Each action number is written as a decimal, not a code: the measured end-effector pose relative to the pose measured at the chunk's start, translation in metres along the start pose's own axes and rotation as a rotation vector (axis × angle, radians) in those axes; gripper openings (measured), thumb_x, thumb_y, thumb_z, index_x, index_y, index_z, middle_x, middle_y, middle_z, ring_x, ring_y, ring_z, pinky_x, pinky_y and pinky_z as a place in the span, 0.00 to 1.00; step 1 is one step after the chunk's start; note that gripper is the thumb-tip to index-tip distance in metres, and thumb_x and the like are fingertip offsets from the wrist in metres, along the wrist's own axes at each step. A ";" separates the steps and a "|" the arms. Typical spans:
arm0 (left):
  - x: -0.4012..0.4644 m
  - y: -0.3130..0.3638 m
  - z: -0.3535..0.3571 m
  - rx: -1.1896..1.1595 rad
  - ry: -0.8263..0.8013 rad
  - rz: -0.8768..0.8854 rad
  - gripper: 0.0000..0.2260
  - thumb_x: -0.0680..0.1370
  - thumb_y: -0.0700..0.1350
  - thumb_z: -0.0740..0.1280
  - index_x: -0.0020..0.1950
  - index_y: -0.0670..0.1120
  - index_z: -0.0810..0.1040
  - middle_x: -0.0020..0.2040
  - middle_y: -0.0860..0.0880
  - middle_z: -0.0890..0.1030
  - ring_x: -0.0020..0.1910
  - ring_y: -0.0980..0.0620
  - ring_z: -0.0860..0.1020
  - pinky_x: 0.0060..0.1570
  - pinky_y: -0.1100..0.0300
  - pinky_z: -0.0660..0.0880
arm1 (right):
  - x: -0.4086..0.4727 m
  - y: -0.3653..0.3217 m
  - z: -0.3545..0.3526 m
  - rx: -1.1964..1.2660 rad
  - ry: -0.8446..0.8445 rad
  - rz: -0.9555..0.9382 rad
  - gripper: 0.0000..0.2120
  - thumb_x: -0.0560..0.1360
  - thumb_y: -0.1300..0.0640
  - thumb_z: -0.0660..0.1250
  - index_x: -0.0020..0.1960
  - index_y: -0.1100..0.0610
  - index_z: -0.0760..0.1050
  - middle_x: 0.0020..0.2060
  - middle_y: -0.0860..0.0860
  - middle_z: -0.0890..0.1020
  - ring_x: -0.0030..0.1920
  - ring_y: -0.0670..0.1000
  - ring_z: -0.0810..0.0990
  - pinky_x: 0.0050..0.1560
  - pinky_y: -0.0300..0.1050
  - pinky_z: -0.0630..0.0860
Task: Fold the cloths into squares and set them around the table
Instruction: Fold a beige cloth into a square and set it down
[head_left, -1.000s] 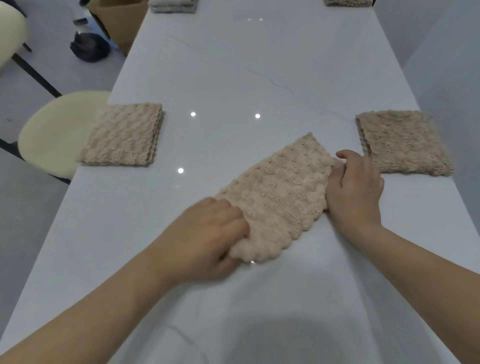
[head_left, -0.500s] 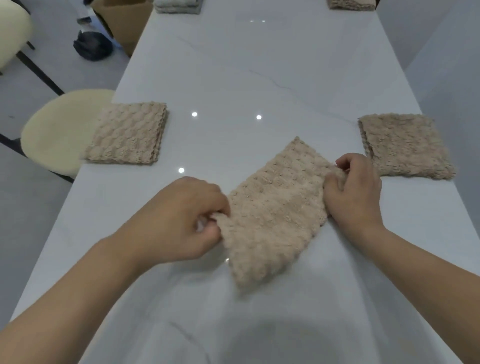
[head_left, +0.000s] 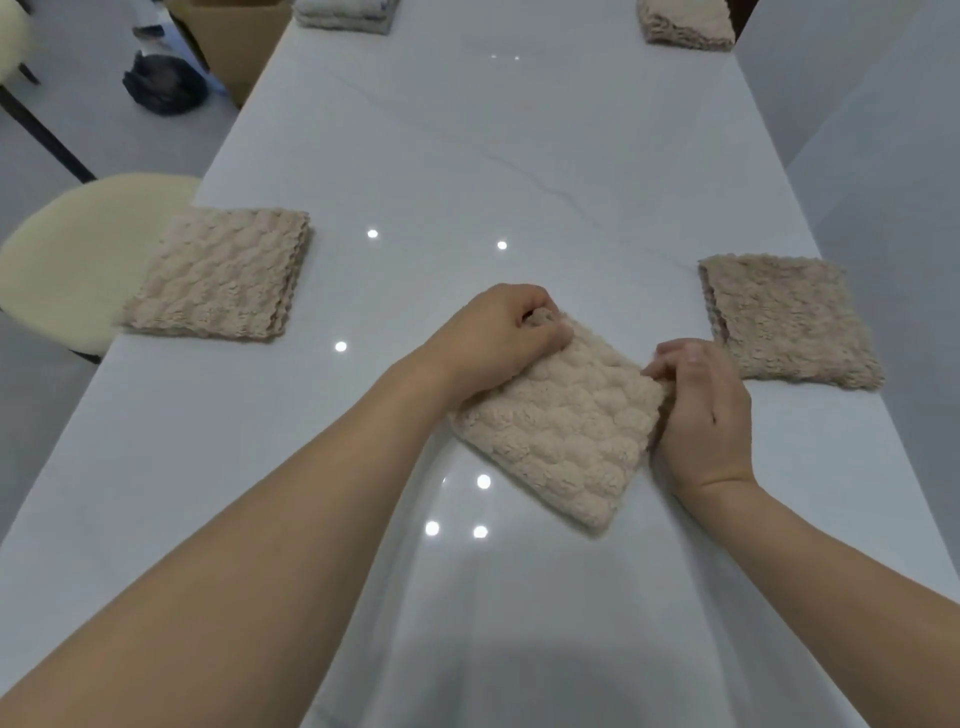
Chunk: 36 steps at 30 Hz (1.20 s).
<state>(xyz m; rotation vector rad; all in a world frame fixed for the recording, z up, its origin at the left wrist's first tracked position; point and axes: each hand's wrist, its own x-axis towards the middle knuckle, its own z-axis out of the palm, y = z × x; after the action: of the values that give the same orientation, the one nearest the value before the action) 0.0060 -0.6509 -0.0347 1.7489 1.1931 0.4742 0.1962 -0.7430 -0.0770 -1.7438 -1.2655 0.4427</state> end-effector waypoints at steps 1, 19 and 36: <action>0.004 -0.004 0.003 0.025 0.010 0.004 0.07 0.79 0.51 0.67 0.47 0.48 0.79 0.39 0.53 0.81 0.35 0.61 0.78 0.35 0.63 0.73 | 0.000 0.001 0.000 -0.001 0.002 -0.014 0.21 0.78 0.48 0.49 0.40 0.57 0.74 0.45 0.49 0.77 0.49 0.43 0.73 0.51 0.33 0.67; 0.013 0.001 -0.003 0.234 -0.058 -0.043 0.14 0.80 0.53 0.64 0.43 0.43 0.75 0.36 0.49 0.74 0.33 0.54 0.71 0.37 0.57 0.68 | 0.003 0.004 0.004 -0.117 0.034 0.000 0.05 0.69 0.59 0.59 0.36 0.60 0.64 0.43 0.53 0.73 0.47 0.53 0.72 0.50 0.53 0.70; -0.062 -0.036 0.031 0.181 0.440 0.044 0.08 0.78 0.51 0.63 0.49 0.53 0.81 0.32 0.54 0.77 0.37 0.53 0.76 0.53 0.47 0.74 | 0.004 0.000 0.005 -0.087 0.011 0.020 0.14 0.67 0.63 0.59 0.48 0.53 0.77 0.41 0.45 0.79 0.47 0.52 0.78 0.55 0.58 0.74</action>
<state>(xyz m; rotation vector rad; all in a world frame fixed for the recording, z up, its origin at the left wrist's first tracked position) -0.0184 -0.7168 -0.0698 1.8850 1.5451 0.8300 0.1941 -0.7376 -0.0787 -1.8306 -1.2767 0.3943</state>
